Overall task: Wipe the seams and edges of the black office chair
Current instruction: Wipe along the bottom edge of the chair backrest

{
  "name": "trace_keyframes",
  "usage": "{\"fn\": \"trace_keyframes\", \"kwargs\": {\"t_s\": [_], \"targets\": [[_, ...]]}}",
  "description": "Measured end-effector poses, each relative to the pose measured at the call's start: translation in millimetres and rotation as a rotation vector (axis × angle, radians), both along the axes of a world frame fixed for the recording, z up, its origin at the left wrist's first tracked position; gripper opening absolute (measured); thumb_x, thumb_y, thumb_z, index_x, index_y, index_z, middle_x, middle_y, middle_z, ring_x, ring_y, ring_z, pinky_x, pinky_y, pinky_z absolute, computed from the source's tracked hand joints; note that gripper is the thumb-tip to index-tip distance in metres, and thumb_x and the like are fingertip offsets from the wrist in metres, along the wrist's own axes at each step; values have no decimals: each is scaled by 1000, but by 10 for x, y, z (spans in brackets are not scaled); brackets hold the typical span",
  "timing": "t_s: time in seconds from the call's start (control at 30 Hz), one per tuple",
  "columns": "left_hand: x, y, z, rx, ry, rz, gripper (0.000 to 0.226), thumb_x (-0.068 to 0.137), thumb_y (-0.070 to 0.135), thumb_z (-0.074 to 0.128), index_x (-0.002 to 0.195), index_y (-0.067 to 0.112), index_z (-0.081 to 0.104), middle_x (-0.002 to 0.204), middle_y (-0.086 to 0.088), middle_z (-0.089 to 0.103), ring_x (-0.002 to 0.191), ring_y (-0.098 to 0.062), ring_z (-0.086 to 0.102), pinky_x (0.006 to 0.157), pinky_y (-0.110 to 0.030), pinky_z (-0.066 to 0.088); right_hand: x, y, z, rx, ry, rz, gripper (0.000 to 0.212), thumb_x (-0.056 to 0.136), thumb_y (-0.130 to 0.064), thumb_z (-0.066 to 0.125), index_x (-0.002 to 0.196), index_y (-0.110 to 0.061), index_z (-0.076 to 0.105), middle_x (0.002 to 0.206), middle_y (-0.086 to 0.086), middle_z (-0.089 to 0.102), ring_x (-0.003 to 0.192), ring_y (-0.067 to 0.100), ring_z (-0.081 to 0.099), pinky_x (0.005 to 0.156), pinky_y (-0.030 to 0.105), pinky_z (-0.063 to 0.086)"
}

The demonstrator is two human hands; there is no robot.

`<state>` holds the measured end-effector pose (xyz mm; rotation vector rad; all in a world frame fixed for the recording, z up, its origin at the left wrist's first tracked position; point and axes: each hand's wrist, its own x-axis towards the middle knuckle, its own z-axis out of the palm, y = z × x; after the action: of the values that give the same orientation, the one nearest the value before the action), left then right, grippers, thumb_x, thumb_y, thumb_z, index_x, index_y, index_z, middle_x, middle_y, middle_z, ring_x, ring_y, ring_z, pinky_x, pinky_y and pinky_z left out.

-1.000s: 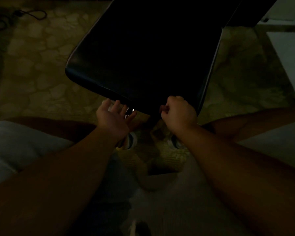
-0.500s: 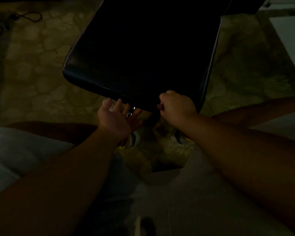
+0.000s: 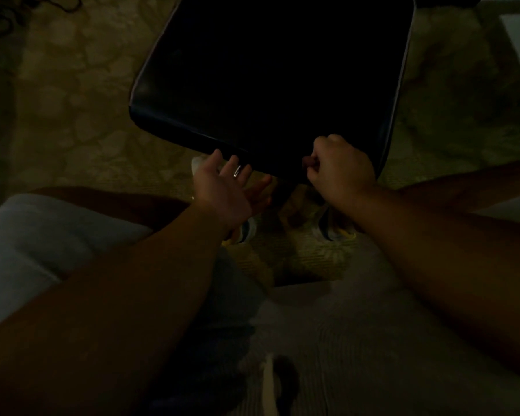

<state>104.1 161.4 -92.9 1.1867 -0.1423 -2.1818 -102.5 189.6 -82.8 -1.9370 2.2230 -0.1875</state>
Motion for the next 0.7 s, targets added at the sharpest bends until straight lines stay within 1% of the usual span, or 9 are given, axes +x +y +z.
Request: {"fn": "trace_keyframes", "kwargs": {"t_s": [0.1,0.27,0.33,0.37,0.4,0.47,0.57,0.63,0.7], "targets": [[1,4,2,8,19,-14,63,100,59,36,157,32,30,159,-5,40,123,-39,59,101,-57,37,21,35,-62,122,80,95,21,92,-29,61,107,-16,56,112,8,53,96,30,59,66,33,37],[-21,4,-5,30,9,9,66,99,58,40,158,30,29,160,-7,38,122,-40,59,111,-63,31,-61,40,9,-62,-40,-110,21,92,-30,61,103,-13,57,110,10,54,88,30,57,65,33,38],[-24,7,18,44,-6,37,64,101,56,40,157,25,32,157,-9,42,123,-40,58,104,-58,41,-85,23,21,-14,-16,-84,21,92,-30,62,102,-13,56,108,10,54,88,30,57,64,33,36],[-24,3,33,51,-24,60,63,101,54,40,156,24,34,155,-10,44,125,-39,57,94,-53,46,-85,29,8,46,9,-43,21,91,-29,63,102,-13,56,108,10,54,89,31,57,64,32,36],[-28,-3,51,56,-42,84,61,102,52,40,156,23,35,154,-10,45,128,-38,55,85,-50,48,-86,46,-12,102,29,-2,21,91,-29,64,102,-14,55,107,10,53,91,31,58,65,32,37],[-34,-19,69,64,-67,138,57,101,50,41,152,26,41,151,-8,49,132,-37,52,79,-47,46,-94,78,-43,125,24,27,21,89,-28,65,101,-14,56,107,9,54,93,30,58,67,32,40],[-8,-59,55,40,-81,189,44,100,48,40,139,30,51,148,-6,52,129,-36,54,92,-51,44,-115,50,23,-15,-43,-69,19,89,-29,65,98,-14,57,105,9,54,87,28,57,65,32,38],[24,-65,51,38,-63,184,56,100,48,39,153,31,38,156,-6,43,130,-37,53,101,-54,39,-144,13,52,-18,-43,-83,19,89,-29,65,98,-14,56,105,9,54,86,27,56,65,32,37],[39,-62,60,36,-32,157,61,100,50,39,158,32,30,161,-7,36,132,-38,52,99,-55,39,-143,3,29,85,1,6,20,88,-29,67,99,-15,56,105,8,54,89,28,57,65,32,38]]}}
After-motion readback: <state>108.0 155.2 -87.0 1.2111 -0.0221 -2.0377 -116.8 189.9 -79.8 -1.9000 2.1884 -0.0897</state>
